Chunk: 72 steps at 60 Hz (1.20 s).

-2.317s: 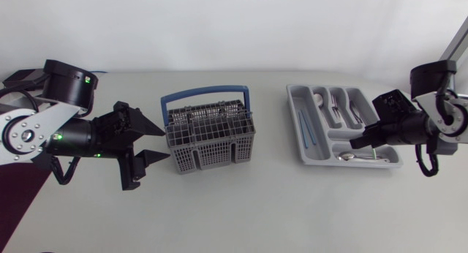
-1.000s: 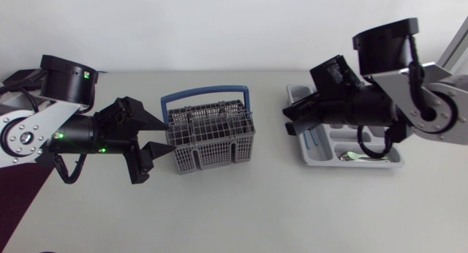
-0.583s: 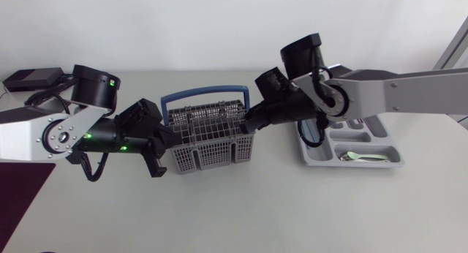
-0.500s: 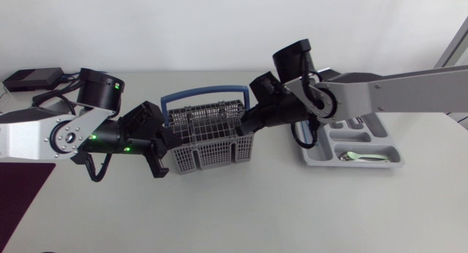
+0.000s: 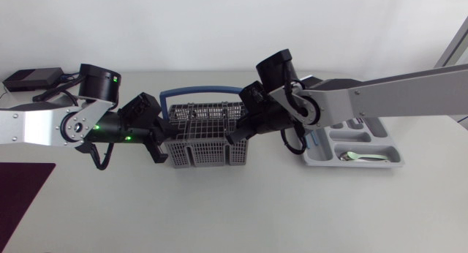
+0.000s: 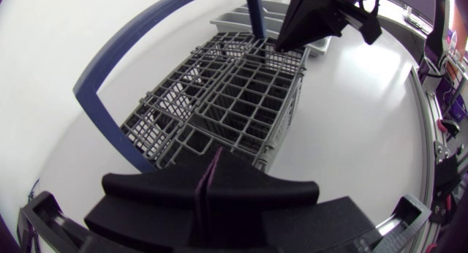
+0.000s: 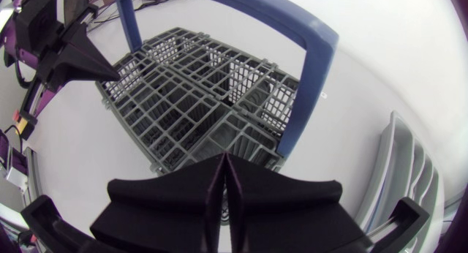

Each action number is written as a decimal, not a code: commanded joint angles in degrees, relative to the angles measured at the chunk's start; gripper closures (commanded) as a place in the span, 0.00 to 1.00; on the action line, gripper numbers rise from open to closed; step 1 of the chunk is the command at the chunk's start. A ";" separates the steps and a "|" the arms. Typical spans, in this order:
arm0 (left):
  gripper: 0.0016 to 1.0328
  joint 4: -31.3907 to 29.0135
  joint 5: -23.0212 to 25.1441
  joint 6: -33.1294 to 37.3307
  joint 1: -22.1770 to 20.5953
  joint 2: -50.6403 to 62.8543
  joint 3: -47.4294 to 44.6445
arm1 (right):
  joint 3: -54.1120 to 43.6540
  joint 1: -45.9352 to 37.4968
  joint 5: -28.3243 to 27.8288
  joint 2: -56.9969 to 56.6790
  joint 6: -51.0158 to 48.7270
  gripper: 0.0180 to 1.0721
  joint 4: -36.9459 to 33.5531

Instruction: Unload the cutlery basket into the drawer organizer.

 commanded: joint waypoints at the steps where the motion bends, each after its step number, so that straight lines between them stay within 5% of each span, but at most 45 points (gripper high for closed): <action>1: 0.90 0.57 -0.60 -0.34 0.89 3.01 1.44 | -2.99 2.47 -0.05 -0.12 1.98 0.94 -3.26; 46: 0.90 0.13 -0.52 -0.96 0.54 1.69 0.74 | -1.23 -0.51 3.73 0.49 0.05 0.94 -2.99; 72: 0.90 -4.53 0.54 -3.51 0.54 -10.79 0.21 | -7.03 4.41 6.19 -19.72 -2.32 0.94 -3.26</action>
